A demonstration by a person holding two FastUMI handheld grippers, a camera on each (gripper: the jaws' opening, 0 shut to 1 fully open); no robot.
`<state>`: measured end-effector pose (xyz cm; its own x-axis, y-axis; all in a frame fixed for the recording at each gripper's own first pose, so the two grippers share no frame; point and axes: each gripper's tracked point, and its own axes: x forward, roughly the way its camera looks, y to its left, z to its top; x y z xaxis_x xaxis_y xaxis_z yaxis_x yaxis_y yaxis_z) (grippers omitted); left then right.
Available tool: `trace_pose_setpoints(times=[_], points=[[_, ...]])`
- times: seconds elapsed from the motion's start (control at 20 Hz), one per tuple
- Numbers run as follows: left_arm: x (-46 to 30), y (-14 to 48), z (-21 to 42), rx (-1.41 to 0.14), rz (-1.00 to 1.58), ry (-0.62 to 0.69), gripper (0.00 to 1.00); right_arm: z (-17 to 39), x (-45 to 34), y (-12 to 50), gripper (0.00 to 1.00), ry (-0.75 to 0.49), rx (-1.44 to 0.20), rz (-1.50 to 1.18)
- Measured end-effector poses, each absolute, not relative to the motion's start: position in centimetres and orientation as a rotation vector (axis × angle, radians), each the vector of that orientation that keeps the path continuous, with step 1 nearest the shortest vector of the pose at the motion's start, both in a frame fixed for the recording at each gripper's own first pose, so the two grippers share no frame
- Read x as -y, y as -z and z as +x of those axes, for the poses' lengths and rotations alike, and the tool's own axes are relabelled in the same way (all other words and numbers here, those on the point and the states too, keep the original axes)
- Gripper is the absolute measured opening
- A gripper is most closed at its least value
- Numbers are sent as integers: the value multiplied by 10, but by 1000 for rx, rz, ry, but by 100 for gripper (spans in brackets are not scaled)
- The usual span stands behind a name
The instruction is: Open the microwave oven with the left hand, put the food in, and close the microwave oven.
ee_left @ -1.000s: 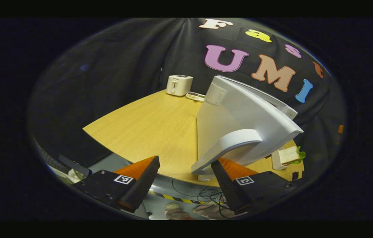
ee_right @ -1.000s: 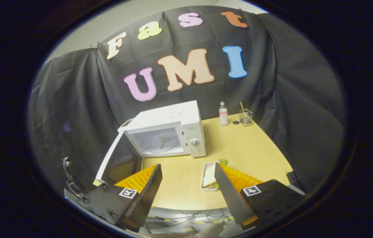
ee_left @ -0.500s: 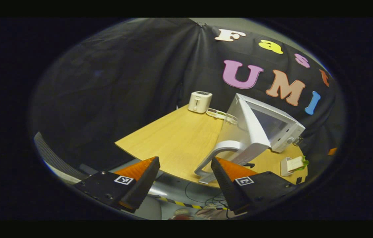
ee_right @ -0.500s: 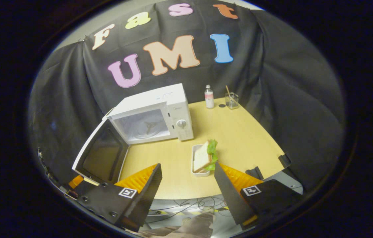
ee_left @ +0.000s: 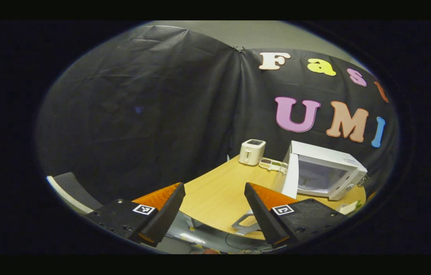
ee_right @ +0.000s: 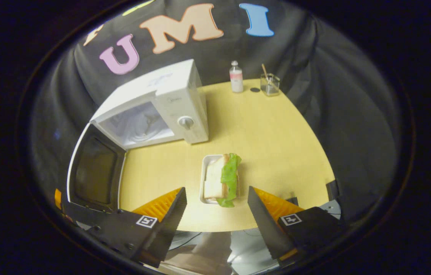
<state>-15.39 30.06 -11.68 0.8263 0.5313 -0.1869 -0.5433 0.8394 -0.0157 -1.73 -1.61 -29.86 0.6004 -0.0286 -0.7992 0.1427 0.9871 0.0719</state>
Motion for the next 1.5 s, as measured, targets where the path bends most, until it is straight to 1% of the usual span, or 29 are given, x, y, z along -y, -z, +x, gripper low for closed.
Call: trace_pose_setpoints(times=[0.05,0.1,0.15,0.2,0.25,0.3,0.35,0.4,0.45,0.5,0.6,0.7,0.8,0.85,0.9,0.95,1.0,1.05,1.15,1.2,1.25,1.3,1.35,1.4,1.45,1.5], points=[[-296,107,-149,-156,-61,-589,95,-10,17,315,94,77,-991,153],[-293,100,-146,-142,-57,-603,99,-10,20,329,94,53,-1059,160],[-287,96,-141,-127,-58,-612,95,-5,25,345,94,40,-1109,155],[-280,92,-137,-115,-63,-618,95,-3,32,357,94,40,-1149,143],[-276,90,-133,-102,-68,-627,92,-3,37,369,94,39,-1189,132],[-271,87,-128,-91,-73,-632,95,0,39,378,94,29,-1219,128],[-262,86,-121,-82,-71,-637,95,1,39,384,100,13,-1236,132],[-259,86,-116,-82,-62,-644,91,3,38,389,93,-3,-1250,148],[-256,86,-112,-82,-56,-648,91,2,36,395,99,-11,-1268,168],[-252,84,-108,-79,-51,-647,95,2,36,399,88,-23,-1282,182],[-246,81,-100,-75,-50,-647,95,3,36,402,88,-46,-1294,196],[-243,79,-94,-72,-42,-643,95,2,27,405,75,-73,-1303,260],[-239,77,-90,-72,-26,-634,95,4,20,407,57,-80,-1299,330],[-236,76,-87,-71,-23,-626,92,2,20,406,48,-90,-1294,347],[-234,76,-84,-72,-26,-617,92,5,17,403,54,-90,-1273,373],[-233,77,-82,-73,-31,-606,95,7,17,400,41,-90,-1248,378],[-231,77,-80,-74,-37,-598,95,8,17,399,41,-79,-1227,393],[-231,79,-78,-75,-41,-590,95,11,18,394,31,-66,-1209,401],[-232,81,-74,-85,-47,-576,95,10,17,389,30,-50,-1185,409],[-234,81,-73,-90,-48,-570,92,9,12,385,30,-47,-1173,420],[-236,80,-70,-87,-47,-560,92,6,9,381,30,-37,-1162,423],[-239,78,-65,-80,-53,-545,95,5,6,378,30,-25,-1152,426],[-240,81,-60,-92,-64,-525,92,2,3,374,30,-10,-1140,428],[-241,83,-55,-102,-72,-502,95,2,-5,367,30,-5,-1121,438],[-245,83,-50,-107,-76,-478,95,-1,-15,360,30,-8,-1102,446],[-248,84,-45,-116,-80,-453,92,-1,-27,352,30,-9,-1083,453]])
